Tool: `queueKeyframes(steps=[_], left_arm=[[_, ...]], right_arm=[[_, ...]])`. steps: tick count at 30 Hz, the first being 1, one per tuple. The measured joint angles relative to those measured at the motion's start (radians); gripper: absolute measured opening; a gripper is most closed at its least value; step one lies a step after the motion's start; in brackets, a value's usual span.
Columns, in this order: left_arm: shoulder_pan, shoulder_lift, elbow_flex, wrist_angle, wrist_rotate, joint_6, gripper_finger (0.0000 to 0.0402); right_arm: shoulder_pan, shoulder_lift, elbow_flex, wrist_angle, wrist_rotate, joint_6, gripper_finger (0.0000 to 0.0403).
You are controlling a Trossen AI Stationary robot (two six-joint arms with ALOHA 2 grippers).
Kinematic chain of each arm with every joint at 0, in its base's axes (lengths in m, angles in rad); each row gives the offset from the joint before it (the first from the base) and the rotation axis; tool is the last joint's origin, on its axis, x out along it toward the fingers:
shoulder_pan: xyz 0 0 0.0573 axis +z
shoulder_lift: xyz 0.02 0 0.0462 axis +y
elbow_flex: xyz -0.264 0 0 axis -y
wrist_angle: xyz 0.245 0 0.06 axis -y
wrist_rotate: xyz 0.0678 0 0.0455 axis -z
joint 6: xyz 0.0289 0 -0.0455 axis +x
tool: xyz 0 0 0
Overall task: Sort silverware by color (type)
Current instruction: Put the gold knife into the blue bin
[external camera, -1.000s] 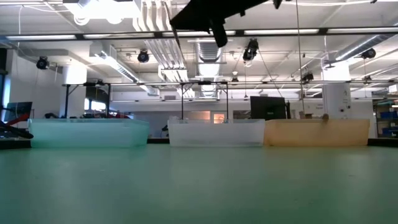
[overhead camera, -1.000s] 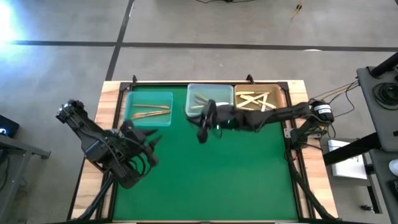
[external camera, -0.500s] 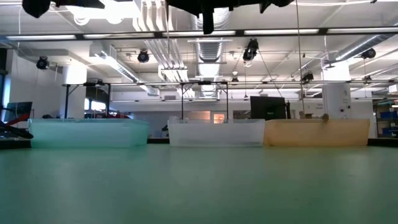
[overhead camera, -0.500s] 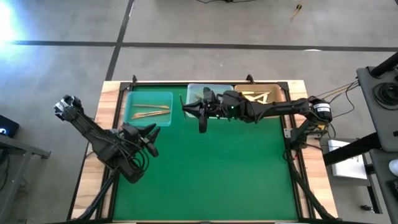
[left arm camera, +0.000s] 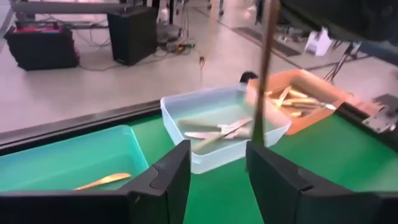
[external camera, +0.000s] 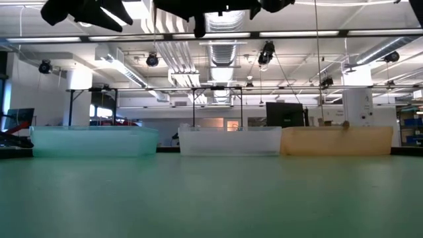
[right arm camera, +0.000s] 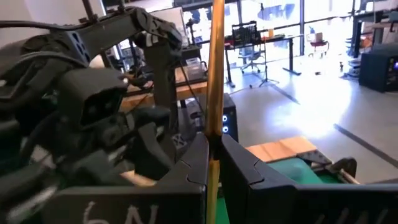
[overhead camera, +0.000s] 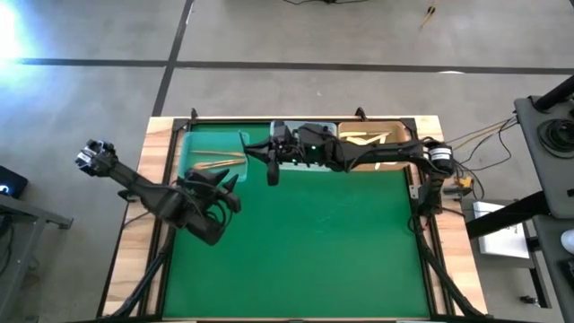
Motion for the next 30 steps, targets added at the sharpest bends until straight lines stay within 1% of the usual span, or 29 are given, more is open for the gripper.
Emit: queueKeyframes(steps=[4,7,11,16,25,30], left_arm=[[0.018,0.001,0.0,0.06,0.014,0.075,0.015],[0.016,0.0,0.0,0.062,0.012,0.072,0.0156],[0.017,0.0,-0.001,0.063,-0.012,0.067,0.0157],[0.017,0.0,-0.002,0.092,-0.05,0.078,0.0157],[0.02,0.0,-0.001,0.279,-0.064,0.268,0.0157],[0.028,0.0,-0.001,0.293,-0.088,0.291,0.0157]], right_arm=[[-0.008,0.042,0.061,-0.026,-0.004,-0.015,0.0009],[-0.012,0.061,0.097,-0.079,-0.004,-0.017,0.0009],[-0.011,0.071,0.118,-0.078,-0.031,-0.019,0.0009],[0.0,0.071,0.124,-0.077,-0.069,-0.019,0.0009],[0.019,0.072,0.124,-0.075,-0.073,-0.043,0.0009],[0.031,0.072,0.124,-0.072,-0.073,-0.048,0.001]])
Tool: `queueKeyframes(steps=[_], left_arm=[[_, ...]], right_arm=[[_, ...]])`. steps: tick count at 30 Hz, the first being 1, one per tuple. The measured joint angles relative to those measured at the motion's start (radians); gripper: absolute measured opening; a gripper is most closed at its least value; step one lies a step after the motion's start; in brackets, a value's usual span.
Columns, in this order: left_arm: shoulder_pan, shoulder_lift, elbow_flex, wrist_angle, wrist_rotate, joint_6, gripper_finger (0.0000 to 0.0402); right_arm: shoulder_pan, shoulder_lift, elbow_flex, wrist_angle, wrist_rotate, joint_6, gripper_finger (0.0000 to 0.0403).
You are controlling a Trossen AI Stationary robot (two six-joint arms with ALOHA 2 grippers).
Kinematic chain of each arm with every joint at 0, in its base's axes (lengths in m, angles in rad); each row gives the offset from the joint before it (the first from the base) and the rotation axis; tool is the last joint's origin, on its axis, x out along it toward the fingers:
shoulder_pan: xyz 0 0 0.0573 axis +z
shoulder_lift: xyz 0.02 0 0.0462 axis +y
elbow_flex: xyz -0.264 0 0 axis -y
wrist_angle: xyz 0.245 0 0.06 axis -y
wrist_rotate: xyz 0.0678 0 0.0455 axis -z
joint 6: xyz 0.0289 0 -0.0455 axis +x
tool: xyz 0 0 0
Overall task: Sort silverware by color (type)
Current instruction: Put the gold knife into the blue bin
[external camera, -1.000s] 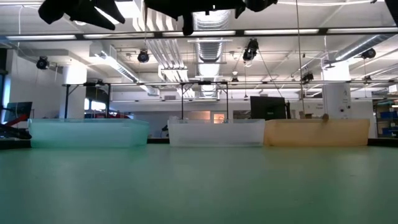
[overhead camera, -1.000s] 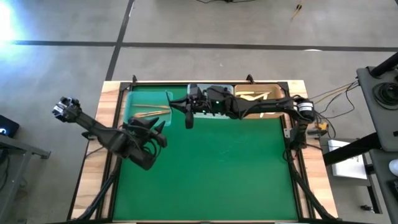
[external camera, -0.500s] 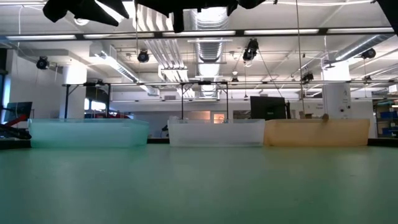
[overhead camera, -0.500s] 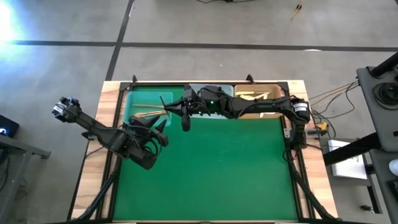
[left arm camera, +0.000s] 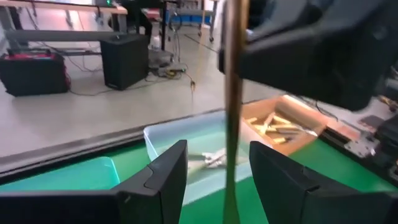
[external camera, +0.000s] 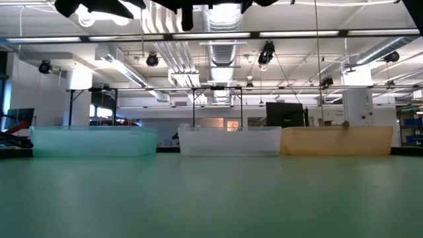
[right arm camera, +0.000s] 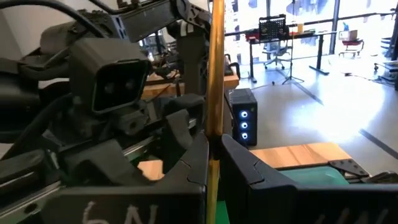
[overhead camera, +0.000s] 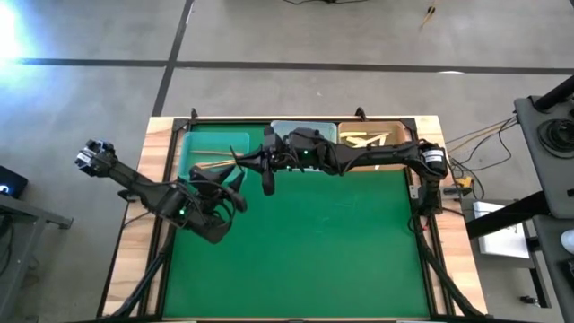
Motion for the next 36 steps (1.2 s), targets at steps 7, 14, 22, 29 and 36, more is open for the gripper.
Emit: queueKeyframes(steps=[7,14,22,29,36], left_arm=[[0.029,0.0,0.0,0.004,-0.022,0.001,0.0154],[0.045,0.0,0.0,0.015,-0.01,0.01,0.0063],[0.049,0.0,0.001,0.016,-0.013,0.036,0.0007],[0.105,-0.035,0.002,-0.053,-0.017,0.035,0.0004],[0.257,-0.14,-0.002,-0.342,0.143,0.032,0.0003]], right_arm=[[0.014,0.0,0.0,0.0,0.008,-0.011,0.0011],[0.013,0.0,0.0,0.0,0.011,-0.01,0.0011],[0.018,0.0,0.0,0.0,-0.008,-0.004,0.0005],[0.012,-0.001,0.0,-0.003,-0.003,-0.003,0.0007],[-0.023,-0.038,0.0,-0.131,0.002,0.038,0.0009]])
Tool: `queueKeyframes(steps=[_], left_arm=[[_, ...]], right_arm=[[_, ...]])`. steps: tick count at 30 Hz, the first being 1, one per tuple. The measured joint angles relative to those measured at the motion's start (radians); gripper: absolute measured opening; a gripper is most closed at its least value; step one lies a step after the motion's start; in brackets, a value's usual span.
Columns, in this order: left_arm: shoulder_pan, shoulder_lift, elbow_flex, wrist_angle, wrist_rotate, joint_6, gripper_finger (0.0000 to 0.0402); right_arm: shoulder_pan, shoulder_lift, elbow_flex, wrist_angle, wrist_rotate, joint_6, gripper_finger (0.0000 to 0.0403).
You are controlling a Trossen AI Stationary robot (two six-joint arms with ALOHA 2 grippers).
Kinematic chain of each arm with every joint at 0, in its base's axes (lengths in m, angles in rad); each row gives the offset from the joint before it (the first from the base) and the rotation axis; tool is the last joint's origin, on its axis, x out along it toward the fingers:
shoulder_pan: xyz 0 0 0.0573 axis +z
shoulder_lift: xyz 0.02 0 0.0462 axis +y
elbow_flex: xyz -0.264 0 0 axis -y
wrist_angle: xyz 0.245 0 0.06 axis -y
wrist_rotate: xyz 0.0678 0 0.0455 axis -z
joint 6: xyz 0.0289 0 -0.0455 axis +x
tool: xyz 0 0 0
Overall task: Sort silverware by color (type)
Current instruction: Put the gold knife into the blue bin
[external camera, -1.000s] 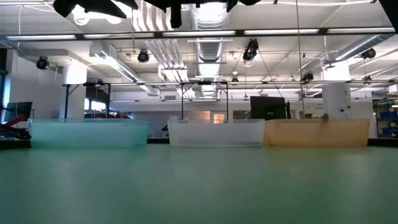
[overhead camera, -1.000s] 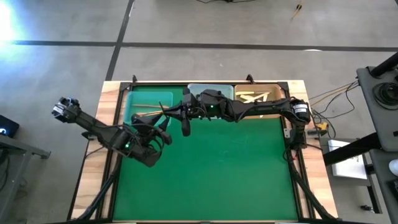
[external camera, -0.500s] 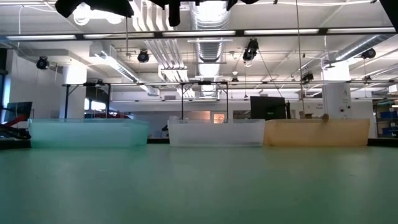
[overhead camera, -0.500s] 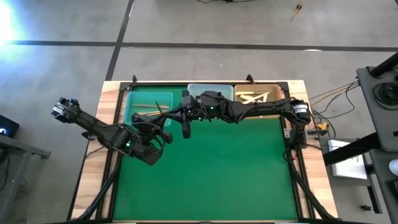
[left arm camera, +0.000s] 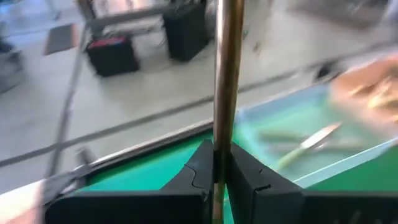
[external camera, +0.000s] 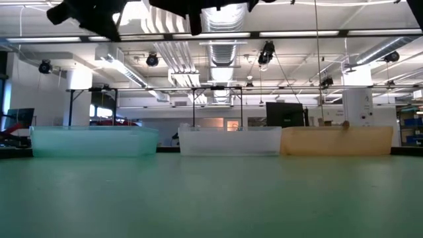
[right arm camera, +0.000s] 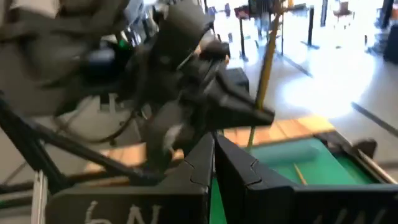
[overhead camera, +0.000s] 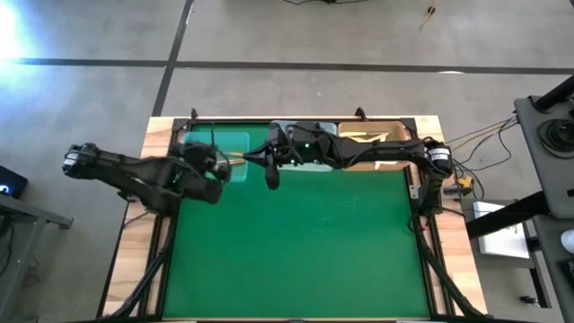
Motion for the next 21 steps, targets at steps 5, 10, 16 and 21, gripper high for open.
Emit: queueKeyframes(steps=[5,10,16,21], left_arm=[[0.146,-0.043,-0.046,-0.071,0.156,0.243,0.0003],[0.32,-0.052,-0.152,0.079,0.307,0.769,0.0003],[0.566,-0.052,-0.279,0.302,0.621,1.203,0.0003],[0.683,-0.038,-0.314,0.371,0.724,1.378,0.0014]], right_arm=[[-0.021,-0.018,0.0,-0.154,-0.002,-0.009,0.0009],[-0.04,-0.023,0.0,-0.249,0.0,-0.017,0.0009],[-0.041,-0.023,-0.001,-0.321,0.0,-0.017,0.0009],[-0.041,-0.04,-0.001,-0.374,0.038,-0.008,0.0009]])
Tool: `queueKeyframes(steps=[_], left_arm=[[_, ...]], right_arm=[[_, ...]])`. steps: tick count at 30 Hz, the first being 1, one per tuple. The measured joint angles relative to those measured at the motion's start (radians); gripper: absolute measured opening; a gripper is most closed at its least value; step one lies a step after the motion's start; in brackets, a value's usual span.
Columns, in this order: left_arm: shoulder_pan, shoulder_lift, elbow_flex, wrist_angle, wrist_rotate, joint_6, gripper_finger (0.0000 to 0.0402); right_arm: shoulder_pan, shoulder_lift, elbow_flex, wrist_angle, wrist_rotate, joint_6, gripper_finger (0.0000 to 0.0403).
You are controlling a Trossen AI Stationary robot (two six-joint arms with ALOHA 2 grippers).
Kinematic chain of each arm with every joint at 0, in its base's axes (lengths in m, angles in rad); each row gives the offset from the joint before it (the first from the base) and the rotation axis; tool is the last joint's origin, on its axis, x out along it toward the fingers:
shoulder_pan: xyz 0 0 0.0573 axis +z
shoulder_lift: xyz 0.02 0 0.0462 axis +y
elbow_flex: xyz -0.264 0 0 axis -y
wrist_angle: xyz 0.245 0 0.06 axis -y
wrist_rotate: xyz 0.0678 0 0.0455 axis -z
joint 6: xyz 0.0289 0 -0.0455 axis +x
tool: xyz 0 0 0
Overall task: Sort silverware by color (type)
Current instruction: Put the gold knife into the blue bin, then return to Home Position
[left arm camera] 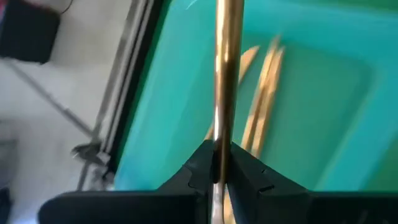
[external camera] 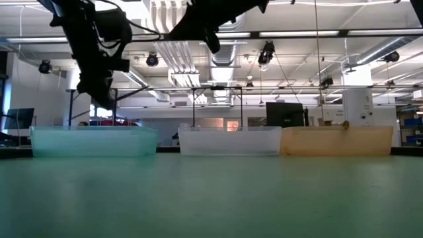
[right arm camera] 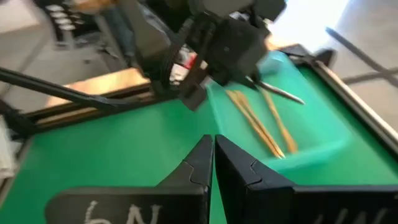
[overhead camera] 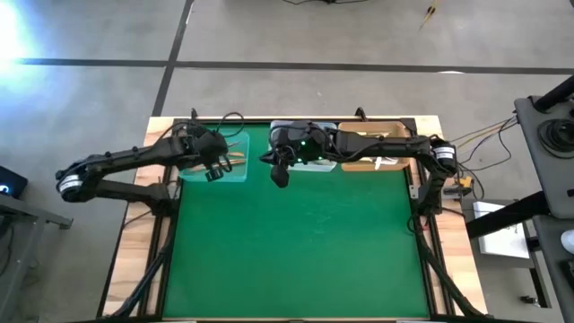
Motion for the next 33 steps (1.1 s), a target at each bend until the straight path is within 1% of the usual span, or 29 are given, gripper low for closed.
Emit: queueKeyframes(steps=[2,4,8,11,14,18,20,23,26,29,31,33], left_arm=[[0.032,0.009,0.002,-0.016,-0.022,0.026,0.0032],[0.061,0.021,0.008,-0.037,-0.016,0.052,0.0049],[0.103,0.047,0.009,-0.04,0.074,0.082,0.0071],[0.108,0.069,0.009,-0.039,0.084,0.084,0.008],[0.106,0.079,0.009,-0.037,0.097,0.084,0.0084],[0.105,0.062,0.01,-0.009,0.161,0.084,0.0086],[0.105,0.048,0.028,-0.005,0.194,0.083,0.0086],[0.105,0.029,0.091,0.001,0.249,0.082,0.0086],[0.105,0.016,0.178,0.001,0.277,0.081,0.0086],[0.105,0.004,0.282,0.0,0.302,0.066,0.0086],[0.105,-0.004,0.351,-0.003,0.324,0.046,0.0087],[0.105,-0.01,0.419,-0.006,0.35,0.019,0.0087]], right_arm=[[0.0,-0.012,0.0,-0.034,0.043,0.0,0.0009],[0.0,-0.025,0.0,-0.081,0.064,0.0,0.001],[-0.003,-0.055,0.0,-0.174,0.067,0.0,0.0023],[-0.006,-0.09,0.0,-0.245,0.097,0.037,0.0042],[-0.023,-0.135,0.0,-0.343,0.102,0.076,0.0065],[-0.056,-0.21,0.0,-0.498,0.099,0.164,0.0098],[-0.071,-0.253,0.0,-0.589,0.097,0.174,0.0109],[-0.076,-0.324,-0.001,-0.735,0.098,0.058,0.0115],[-0.068,-0.391,-0.027,-0.819,0.091,-0.057,0.0107],[-0.067,-0.461,-0.114,-0.804,0.091,-0.097,0.0093],[-0.077,-0.519,-0.211,-0.78,0.091,-0.088,0.0084],[-0.092,-0.588,-0.332,-0.717,0.091,-0.042,0.0076]])
